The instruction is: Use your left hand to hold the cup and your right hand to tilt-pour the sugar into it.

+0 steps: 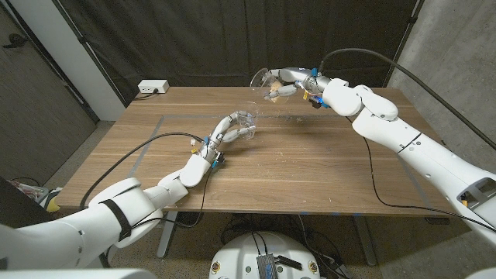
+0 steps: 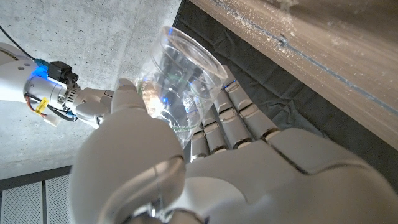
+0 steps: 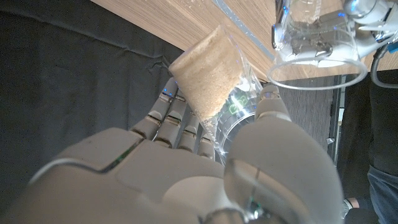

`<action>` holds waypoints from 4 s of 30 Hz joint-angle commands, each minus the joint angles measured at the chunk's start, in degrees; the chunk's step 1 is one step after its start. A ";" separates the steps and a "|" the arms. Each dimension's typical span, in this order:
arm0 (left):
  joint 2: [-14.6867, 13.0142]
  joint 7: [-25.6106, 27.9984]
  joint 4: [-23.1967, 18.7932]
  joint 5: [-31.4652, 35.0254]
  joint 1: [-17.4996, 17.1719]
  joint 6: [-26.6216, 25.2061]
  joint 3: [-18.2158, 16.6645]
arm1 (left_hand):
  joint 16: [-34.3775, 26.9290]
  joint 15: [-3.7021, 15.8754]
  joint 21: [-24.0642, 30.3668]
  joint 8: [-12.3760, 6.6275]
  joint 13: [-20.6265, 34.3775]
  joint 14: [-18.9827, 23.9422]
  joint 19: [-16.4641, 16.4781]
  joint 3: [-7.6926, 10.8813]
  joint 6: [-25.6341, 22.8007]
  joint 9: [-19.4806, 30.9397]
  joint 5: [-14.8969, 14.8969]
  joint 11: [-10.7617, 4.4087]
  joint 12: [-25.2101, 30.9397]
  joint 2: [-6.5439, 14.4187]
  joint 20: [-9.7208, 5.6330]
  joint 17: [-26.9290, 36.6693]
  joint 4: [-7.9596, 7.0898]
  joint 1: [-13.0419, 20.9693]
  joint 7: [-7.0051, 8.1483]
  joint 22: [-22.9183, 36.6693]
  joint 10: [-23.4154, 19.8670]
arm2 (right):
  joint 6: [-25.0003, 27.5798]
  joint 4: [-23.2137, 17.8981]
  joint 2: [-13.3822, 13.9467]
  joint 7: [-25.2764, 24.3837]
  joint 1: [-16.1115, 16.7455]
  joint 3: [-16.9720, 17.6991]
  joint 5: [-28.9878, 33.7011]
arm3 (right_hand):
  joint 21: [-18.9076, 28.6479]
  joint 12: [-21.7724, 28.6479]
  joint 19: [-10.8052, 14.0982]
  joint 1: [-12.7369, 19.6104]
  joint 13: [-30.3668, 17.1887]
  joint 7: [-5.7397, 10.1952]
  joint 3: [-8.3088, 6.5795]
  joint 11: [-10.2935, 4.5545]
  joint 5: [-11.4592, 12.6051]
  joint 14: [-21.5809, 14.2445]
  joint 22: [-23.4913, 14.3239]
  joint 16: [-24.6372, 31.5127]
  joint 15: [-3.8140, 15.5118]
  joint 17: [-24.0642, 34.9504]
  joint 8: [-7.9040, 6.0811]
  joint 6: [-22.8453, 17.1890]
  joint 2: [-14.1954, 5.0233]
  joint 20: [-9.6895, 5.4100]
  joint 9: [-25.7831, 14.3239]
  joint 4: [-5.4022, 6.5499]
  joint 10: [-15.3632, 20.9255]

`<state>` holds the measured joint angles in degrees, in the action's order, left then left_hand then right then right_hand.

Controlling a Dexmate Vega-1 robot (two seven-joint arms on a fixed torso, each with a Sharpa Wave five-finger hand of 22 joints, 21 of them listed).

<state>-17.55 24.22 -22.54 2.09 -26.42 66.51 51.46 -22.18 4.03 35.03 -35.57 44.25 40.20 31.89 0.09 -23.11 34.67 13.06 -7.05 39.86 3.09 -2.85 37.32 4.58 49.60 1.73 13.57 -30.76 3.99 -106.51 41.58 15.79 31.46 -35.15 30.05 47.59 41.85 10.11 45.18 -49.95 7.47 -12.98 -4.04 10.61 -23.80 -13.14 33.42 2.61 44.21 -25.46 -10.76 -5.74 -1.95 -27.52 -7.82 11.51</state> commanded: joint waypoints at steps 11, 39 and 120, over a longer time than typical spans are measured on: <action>-1.22 3.09 0.03 0.40 -0.97 -1.56 -0.41 | 0.50 5.12 0.25 -0.33 0.33 -0.47 -0.38 -0.05 0.77 0.38 -0.23 -0.11 -0.17 0.97 -5.48 0.33 0.06 0.60 0.30 -0.06 0.35 | -1.53 0.34 -1.26 1.80 0.53 -0.04 3.59 | 0.52 -0.08 0.72 -0.67 -0.30 0.10 -0.10 -0.24 0.02 -1.45 0.22 0.01 10.55 0.20 -0.61 -0.88 0.68 -0.71 -0.20 -0.03 1.09; -0.96 -1.01 0.88 -1.83 0.80 -4.38 -0.81 | 1.21 5.22 0.59 -0.04 0.13 -0.72 -0.95 0.09 1.64 0.36 -0.52 -0.55 -0.53 1.74 -5.31 0.62 0.22 1.30 0.75 -0.02 1.05 | 0.18 0.46 -4.00 1.64 -1.06 -3.85 16.89 | 0.52 -0.31 0.88 -0.82 -0.77 0.78 -0.02 -0.65 -0.28 -2.12 0.82 -0.44 10.57 0.52 -0.99 -2.36 1.63 -0.83 -0.46 -0.28 2.05; 1.24 -6.66 1.60 -5.79 0.20 -9.86 -0.68 | 1.75 5.56 2.27 -1.07 -0.30 1.88 -0.16 -1.20 -1.73 -0.75 -0.93 -0.21 -0.04 1.01 -6.26 1.44 0.68 2.08 0.19 -0.57 -1.56 | 0.64 -4.21 -8.78 6.26 0.26 -7.81 49.60 | -0.75 -2.61 -2.00 0.37 -2.25 1.72 -1.63 -1.94 -0.05 -0.03 1.39 -1.50 10.60 3.23 -0.29 -2.99 -0.35 -1.97 -1.23 -0.21 0.83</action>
<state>-16.81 19.19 -21.11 -3.23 -26.12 57.80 50.45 -20.33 4.29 36.76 -36.26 43.72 41.56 31.41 -0.80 -24.21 33.96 12.17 -7.26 39.43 4.14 -2.97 38.64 5.15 51.96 1.92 13.03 -31.80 4.43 -110.02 33.48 21.40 31.66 -42.63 76.03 47.21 39.47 8.71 45.49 -51.98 8.72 -14.11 -5.67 10.18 -24.24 -11.72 32.14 2.63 47.12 -25.89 -13.59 -5.37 -2.08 -28.57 -8.14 12.66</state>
